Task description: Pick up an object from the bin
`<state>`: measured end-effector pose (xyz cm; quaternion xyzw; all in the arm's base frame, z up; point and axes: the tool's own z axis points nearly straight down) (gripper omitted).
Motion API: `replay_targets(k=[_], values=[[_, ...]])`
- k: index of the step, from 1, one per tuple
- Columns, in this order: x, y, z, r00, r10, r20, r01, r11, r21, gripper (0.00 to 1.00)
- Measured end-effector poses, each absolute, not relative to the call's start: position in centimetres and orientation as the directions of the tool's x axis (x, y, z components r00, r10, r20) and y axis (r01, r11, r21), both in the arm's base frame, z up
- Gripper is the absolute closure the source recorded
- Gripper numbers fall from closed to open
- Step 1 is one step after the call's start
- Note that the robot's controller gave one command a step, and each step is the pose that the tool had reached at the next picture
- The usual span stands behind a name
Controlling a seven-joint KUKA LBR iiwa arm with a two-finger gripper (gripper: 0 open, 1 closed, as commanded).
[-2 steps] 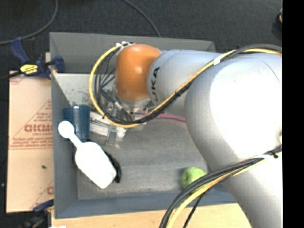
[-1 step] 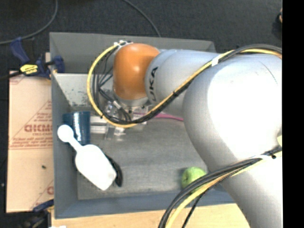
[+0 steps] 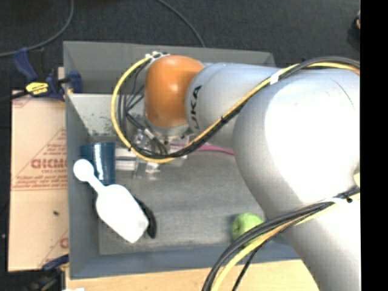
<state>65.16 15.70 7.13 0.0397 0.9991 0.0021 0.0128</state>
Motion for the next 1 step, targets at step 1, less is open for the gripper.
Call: replay_targets(k=[1], values=[[65.19,15.84,7.42,-0.994,0.106,-0.028,0.106,0.994,0.006,1.0]])
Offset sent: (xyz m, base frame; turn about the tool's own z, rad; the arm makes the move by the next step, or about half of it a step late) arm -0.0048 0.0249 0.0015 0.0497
